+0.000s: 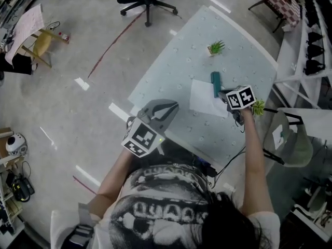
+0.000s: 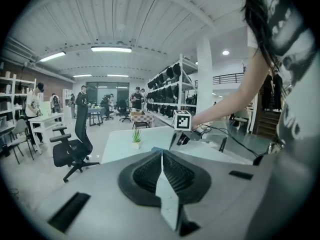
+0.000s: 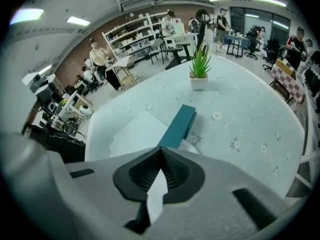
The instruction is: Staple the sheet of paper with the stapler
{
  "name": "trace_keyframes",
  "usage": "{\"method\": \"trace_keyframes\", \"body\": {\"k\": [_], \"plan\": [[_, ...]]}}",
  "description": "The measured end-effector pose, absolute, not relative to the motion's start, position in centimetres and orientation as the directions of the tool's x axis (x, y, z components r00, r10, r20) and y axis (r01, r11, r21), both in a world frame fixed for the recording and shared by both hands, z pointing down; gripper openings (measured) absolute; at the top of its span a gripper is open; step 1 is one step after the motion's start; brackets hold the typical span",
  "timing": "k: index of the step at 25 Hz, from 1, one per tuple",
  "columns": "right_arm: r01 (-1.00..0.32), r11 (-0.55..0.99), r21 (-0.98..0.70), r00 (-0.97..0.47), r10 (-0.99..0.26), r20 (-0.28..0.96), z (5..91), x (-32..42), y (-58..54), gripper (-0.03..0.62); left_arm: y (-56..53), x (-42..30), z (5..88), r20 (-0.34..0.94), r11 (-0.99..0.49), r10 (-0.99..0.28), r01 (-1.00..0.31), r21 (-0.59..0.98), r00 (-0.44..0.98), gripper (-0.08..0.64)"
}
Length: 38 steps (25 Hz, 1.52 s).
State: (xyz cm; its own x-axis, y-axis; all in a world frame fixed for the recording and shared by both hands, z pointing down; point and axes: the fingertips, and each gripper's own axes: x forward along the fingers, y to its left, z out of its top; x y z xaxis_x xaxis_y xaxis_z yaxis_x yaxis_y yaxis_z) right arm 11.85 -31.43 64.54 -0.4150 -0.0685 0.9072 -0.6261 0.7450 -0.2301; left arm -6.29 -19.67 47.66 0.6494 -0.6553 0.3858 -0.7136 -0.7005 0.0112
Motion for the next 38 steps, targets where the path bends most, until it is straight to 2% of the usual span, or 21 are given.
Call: {"method": "trace_keyframes", "body": {"k": [6,12,22,33,38], "plan": [[-0.641,0.745,-0.186,-0.318,-0.036,0.947,64.8,12.0,-31.5,0.005,-20.8,-6.6,48.6,0.388,-0.699,-0.649,-0.715,0.036,0.654,0.006],[-0.674,0.694,-0.253,-0.346,0.006,0.938,65.0,11.6,-31.7,0.003,-22.4,-5.8,50.0,0.387,-0.710,-0.632,-0.702,0.057,0.671,0.006],[-0.627,0.735,-0.257,-0.243,0.128,0.961,65.3,11.7,-31.8,0.003,-23.6,-4.4,50.2,0.372,-0.730,-0.610,-0.679,0.080,0.700,0.006],[-0.663,0.730,-0.167,-0.195,0.047,0.980,66.3,12.0,-31.6,0.003,-24.3,-5.4,48.9,0.346,-0.726,-0.635,-0.687,0.039,0.691,0.006],[-0.673,0.723,-0.153,-0.235,-0.014,0.972,65.8,11.7,-31.5,0.003,-23.4,-6.5,47.7,0.343,-0.713,-0.652,-0.700,0.025,0.676,0.006]]}}
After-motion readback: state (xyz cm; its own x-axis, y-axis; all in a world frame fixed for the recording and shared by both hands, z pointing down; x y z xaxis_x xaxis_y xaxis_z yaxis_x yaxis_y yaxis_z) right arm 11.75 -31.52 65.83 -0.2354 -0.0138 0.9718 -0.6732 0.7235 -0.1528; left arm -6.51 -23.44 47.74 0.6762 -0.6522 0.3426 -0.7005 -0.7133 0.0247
